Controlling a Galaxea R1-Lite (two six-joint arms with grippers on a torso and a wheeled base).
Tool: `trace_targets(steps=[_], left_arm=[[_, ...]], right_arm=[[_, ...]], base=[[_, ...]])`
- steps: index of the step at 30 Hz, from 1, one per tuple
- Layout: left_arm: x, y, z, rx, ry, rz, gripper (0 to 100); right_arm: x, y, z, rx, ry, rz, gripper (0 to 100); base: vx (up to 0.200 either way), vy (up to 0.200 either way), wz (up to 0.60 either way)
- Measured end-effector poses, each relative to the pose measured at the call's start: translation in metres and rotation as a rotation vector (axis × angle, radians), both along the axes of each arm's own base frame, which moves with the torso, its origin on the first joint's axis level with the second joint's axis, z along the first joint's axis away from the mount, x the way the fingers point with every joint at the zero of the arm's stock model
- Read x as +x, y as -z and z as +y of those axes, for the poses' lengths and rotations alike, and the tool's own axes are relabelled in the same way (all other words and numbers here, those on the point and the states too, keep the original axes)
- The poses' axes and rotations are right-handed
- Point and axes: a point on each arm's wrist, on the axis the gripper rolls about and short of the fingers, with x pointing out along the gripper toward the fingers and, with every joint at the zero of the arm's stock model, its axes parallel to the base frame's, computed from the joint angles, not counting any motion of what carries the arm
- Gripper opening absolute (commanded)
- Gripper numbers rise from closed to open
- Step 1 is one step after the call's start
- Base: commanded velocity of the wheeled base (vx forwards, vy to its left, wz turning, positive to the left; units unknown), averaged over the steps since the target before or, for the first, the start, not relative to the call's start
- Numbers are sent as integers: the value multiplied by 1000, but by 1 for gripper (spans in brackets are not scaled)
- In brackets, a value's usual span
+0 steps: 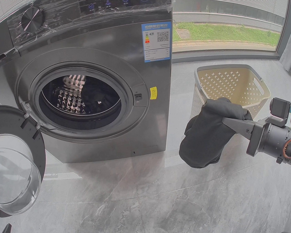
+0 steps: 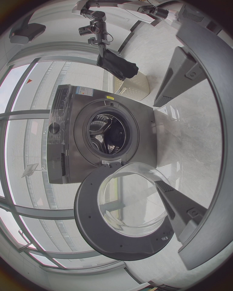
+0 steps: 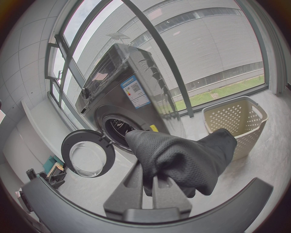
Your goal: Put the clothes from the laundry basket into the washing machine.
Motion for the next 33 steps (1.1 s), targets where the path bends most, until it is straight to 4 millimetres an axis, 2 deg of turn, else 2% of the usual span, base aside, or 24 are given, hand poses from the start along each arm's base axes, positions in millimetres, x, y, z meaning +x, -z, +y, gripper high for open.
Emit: trace_targets(steps=[5,17,23,33], left_arm=[[0,0,0,0,0,-2,100],[0,0,0,0,0,-2,100],[0,0,0,0,0,-1,100],[0,0,0,0,0,-1,100]], right_arm=[[-1,-1,2,3,-11,-1,0],[-1,0,2,4,-10,2,0],[1,2,2,0,-3,9,0],[6,1,5,25,0,-30,0]], base=[[0,200,0],[0,0,0],[-200,0,0],[0,20,0]])
